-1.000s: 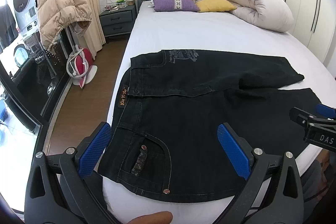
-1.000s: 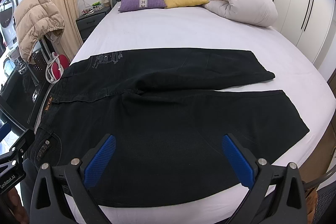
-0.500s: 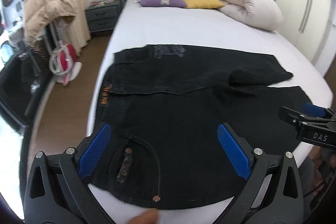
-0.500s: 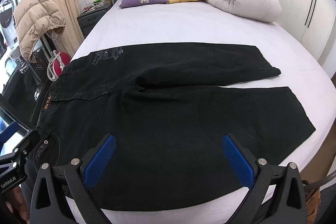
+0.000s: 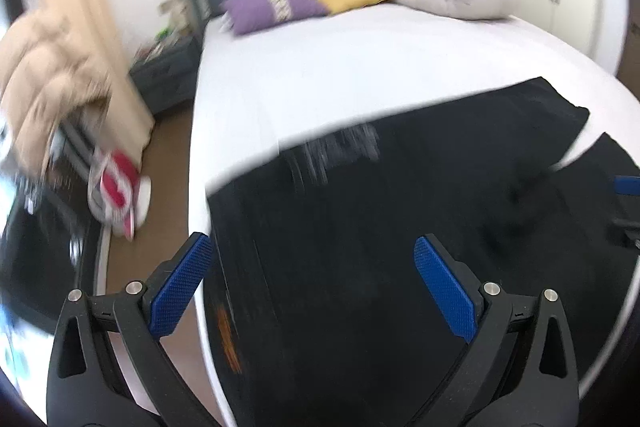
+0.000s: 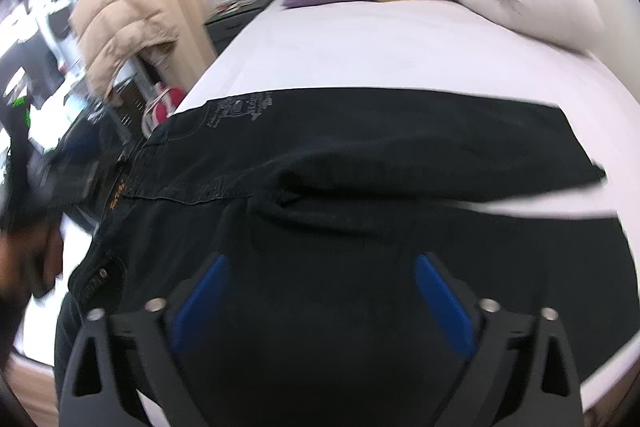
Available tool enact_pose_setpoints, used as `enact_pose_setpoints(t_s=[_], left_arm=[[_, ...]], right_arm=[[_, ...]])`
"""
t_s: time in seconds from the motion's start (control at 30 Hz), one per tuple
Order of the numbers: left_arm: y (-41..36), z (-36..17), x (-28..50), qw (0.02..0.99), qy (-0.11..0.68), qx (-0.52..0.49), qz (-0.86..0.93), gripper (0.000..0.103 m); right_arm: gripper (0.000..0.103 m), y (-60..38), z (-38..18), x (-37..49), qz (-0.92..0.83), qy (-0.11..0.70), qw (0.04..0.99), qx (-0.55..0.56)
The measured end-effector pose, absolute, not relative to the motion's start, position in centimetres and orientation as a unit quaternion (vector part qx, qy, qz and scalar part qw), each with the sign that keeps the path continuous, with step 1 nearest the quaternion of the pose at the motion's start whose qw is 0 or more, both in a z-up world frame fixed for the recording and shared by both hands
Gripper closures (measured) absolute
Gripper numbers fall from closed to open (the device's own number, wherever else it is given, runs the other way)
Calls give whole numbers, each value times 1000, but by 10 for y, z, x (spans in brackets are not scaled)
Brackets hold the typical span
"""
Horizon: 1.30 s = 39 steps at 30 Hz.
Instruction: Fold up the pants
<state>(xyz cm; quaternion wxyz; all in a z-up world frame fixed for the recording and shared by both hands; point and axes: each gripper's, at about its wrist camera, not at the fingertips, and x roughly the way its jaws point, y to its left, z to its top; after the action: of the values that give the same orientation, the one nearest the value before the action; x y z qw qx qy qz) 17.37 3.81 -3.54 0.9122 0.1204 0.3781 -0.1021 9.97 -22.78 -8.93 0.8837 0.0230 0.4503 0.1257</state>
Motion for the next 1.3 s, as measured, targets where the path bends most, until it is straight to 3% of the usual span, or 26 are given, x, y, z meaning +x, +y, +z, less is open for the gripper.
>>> enact_pose_setpoints(t_s=[0.07,0.23,0.4,0.53,0.67,0.77,0.83,1.03,1.17,1.3], left_arm=[[44,-35,219,906,377,139,-131,0],[63,-56,329,860,447,130,-209,1],[65,-92,390,807,513,134,-259,2],[68,-123,415,772,553,135,-282,8],[77,-140,431,752,578,115,-296,20],[80,-142,441,745,584,119,-299,35],[80,-141,445,740,589,117,-303,60],[74,-137,444,758,577,114,-283,91],[66,-126,428,794,529,148,-262,96],[65,-117,413,825,484,161,-244,100]], right_arm=[[23,-233,-91,113,155,452,878,9],[24,-245,-97,137,198,455,868,-9],[26,-249,-108,159,237,458,857,-11],[32,-244,-117,174,267,460,846,-22],[38,-233,-120,192,297,462,835,-40],[39,-225,-118,208,311,458,831,-55],[39,-218,-114,225,317,454,830,-69],[41,-194,-103,280,332,444,826,-99],[51,-173,-102,312,337,441,819,-144],[54,-157,-105,339,341,453,805,-176]])
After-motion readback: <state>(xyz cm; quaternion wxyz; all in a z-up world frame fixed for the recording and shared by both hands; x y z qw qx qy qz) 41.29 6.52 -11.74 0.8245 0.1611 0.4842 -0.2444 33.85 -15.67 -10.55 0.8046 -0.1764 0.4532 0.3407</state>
